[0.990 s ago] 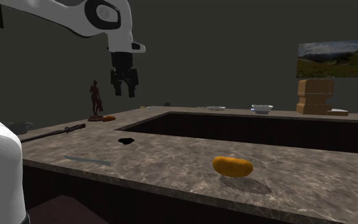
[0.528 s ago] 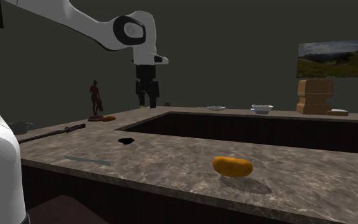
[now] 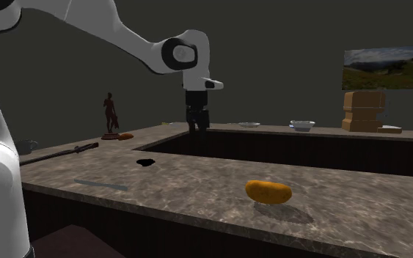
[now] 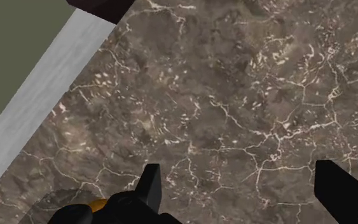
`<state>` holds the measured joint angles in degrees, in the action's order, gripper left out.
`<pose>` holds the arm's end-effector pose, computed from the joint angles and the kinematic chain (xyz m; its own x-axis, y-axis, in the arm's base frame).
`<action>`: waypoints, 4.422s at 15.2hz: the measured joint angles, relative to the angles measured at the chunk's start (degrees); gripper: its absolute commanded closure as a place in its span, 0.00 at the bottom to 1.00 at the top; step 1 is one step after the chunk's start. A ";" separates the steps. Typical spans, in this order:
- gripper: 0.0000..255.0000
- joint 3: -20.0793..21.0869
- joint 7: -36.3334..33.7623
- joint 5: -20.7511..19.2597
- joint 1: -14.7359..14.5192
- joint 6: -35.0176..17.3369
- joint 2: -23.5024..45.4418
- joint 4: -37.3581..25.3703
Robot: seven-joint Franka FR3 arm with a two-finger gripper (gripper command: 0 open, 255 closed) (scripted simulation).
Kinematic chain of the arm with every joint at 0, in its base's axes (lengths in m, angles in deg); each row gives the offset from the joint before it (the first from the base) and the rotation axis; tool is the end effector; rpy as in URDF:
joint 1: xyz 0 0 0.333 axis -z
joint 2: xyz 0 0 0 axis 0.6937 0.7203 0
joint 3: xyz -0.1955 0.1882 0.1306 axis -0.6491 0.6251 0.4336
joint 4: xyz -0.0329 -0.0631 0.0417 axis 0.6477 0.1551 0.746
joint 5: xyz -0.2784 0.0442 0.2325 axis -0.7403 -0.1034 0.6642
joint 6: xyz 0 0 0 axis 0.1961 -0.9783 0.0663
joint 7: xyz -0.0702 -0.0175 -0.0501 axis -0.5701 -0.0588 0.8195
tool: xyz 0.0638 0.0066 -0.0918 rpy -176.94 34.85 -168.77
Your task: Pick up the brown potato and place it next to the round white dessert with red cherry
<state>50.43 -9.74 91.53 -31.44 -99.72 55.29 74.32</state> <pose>0.4665 -0.1491 0.4875 0.8564 -0.5154 0.0304 -0.5125 -0.8557 -0.0708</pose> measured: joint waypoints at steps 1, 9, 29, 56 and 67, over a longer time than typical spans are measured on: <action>0.00 -0.41 -0.67 0.21 0.42 -0.68 1.39 -0.65; 0.00 -4.34 -4.13 3.09 4.32 -5.50 13.92 -7.64; 0.00 -7.68 -7.27 9.80 10.07 -12.76 31.66 -16.55; 1.00 -8.35 -8.84 8.11 9.80 -5.20 27.89 -20.56; 1.00 -8.74 -10.00 7.05 9.84 2.51 25.75 -26.27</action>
<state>41.69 -19.74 98.59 -21.60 -97.21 81.03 48.06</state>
